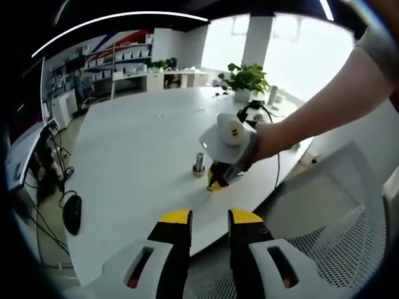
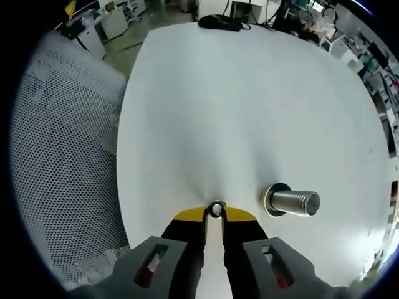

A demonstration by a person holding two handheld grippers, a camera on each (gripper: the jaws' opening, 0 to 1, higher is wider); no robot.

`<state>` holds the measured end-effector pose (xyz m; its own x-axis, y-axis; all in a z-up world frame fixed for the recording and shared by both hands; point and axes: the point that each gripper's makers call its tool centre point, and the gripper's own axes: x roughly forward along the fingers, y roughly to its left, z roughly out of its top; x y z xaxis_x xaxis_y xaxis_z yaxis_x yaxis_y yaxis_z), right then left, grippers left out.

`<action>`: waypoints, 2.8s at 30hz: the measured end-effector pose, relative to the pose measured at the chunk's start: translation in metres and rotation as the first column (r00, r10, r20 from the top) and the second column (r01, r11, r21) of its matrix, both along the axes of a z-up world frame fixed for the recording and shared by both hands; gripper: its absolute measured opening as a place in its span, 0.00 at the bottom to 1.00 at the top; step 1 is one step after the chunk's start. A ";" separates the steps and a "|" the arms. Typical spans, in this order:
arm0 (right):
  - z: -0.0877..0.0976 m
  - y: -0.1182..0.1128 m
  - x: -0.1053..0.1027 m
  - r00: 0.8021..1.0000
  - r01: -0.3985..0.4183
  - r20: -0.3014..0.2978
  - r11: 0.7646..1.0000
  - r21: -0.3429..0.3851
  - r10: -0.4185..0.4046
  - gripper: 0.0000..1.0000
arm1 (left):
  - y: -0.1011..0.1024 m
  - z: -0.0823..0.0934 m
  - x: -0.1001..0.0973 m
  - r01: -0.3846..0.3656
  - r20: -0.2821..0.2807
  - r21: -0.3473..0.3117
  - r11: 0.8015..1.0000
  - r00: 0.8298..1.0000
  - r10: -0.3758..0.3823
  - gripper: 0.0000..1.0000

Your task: Place the washer onto the threaded stud by aligning its center hole with the stud, sliding it down to the base, and recovering from edge contact or off-axis alignment until the washer reaches the visible bottom stop.

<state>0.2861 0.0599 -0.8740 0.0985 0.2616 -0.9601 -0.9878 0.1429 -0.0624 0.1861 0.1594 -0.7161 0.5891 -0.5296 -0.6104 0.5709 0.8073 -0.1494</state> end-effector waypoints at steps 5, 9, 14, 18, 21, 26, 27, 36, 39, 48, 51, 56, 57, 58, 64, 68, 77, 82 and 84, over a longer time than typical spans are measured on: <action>-0.004 -0.003 0.001 1.000 0.016 -0.016 1.000 -0.018 -0.016 0.18 | 0.000 -0.001 0.000 0.003 -0.004 0.001 1.000 1.000 -0.003 0.21; -0.004 0.001 0.001 0.999 0.026 -0.033 1.000 -0.002 -0.026 0.19 | -0.001 -0.002 -0.001 0.006 -0.007 0.003 1.000 1.000 -0.006 0.21; -0.004 0.001 -0.001 0.999 0.022 -0.048 1.000 0.002 -0.022 0.18 | -0.001 -0.002 -0.001 0.009 -0.007 0.002 1.000 1.000 -0.009 0.21; -0.004 0.001 -0.002 0.997 0.010 -0.083 1.000 0.012 -0.009 0.20 | -0.001 -0.002 -0.001 0.010 -0.008 0.001 1.000 1.000 -0.010 0.21; -0.004 -0.001 -0.002 0.996 -0.059 -0.074 0.998 -0.003 0.059 0.19 | -0.002 -0.002 -0.001 0.014 -0.009 0.000 1.000 1.000 -0.014 0.21; -0.006 0.001 0.001 0.996 -0.053 -0.073 0.997 -0.050 0.049 0.16 | -0.002 -0.002 -0.001 0.015 -0.008 0.000 1.000 1.000 -0.015 0.21; -0.006 0.001 0.002 0.996 -0.052 -0.074 0.997 -0.055 0.048 0.16 | -0.002 -0.002 -0.001 0.015 -0.008 0.001 1.000 1.000 -0.015 0.21; -0.008 0.002 0.001 0.995 -0.073 -0.079 0.985 -0.155 0.062 0.14 | -0.001 0.000 0.001 0.008 0.000 -0.001 1.000 1.000 -0.008 0.20; -0.008 0.003 0.000 0.995 -0.086 -0.069 0.980 -0.181 0.074 0.14 | -0.001 0.000 0.001 0.006 0.004 -0.002 1.000 1.000 -0.006 0.20; -0.005 0.001 0.000 1.000 -0.025 -0.002 0.993 -0.114 0.025 0.14 | -0.001 0.000 0.001 0.004 0.002 0.000 1.000 1.000 -0.004 0.20; -0.005 -0.001 0.001 0.997 0.074 0.006 0.997 -0.033 -0.074 0.14 | -0.001 0.000 0.001 0.006 0.002 0.000 1.000 1.000 -0.006 0.20; -0.004 -0.004 -0.004 0.984 0.178 -0.030 0.984 0.031 -0.177 0.14 | -0.002 0.000 0.001 0.011 -0.001 0.000 1.000 1.000 -0.011 0.20; -0.004 -0.006 -0.005 0.982 0.185 -0.030 0.982 0.030 -0.184 0.14 | -0.002 0.000 0.001 0.012 -0.002 0.000 1.000 1.000 -0.012 0.20; -0.004 -0.008 -0.006 0.984 0.176 -0.025 0.984 0.031 -0.176 0.14 | -0.002 -0.001 0.001 0.012 -0.003 0.001 1.000 1.000 -0.012 0.20; -0.003 -0.022 -0.011 0.974 0.228 -0.030 0.973 0.037 -0.227 0.14 | -0.003 -0.001 0.000 0.014 -0.005 -0.001 1.000 1.000 -0.014 0.20; 0.001 -0.037 -0.007 0.967 0.254 -0.016 0.966 0.049 -0.254 0.14 | -0.002 -0.001 0.000 0.015 -0.007 0.001 1.000 1.000 -0.015 0.20; 0.020 -0.084 0.021 0.917 0.397 0.010 0.915 0.075 -0.398 0.14 | -0.002 -0.001 0.000 0.011 -0.005 -0.001 1.000 1.000 -0.011 0.20; 0.030 -0.105 0.035 0.911 0.408 0.040 0.910 0.067 -0.411 0.14 | -0.005 -0.001 -0.001 0.018 -0.012 -0.004 1.000 1.000 -0.018 0.20; 0.036 -0.109 0.039 0.908 0.412 0.055 0.909 0.071 -0.416 0.14 | -0.007 -0.006 -0.005 0.039 -0.040 0.004 0.999 0.998 -0.039 0.21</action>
<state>0.3254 -0.0492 -0.8379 0.2731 0.2370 -0.9323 -0.8330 0.5430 -0.1059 0.1815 0.1521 -0.7224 0.5433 -0.5487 -0.6354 0.5956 0.7853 -0.1689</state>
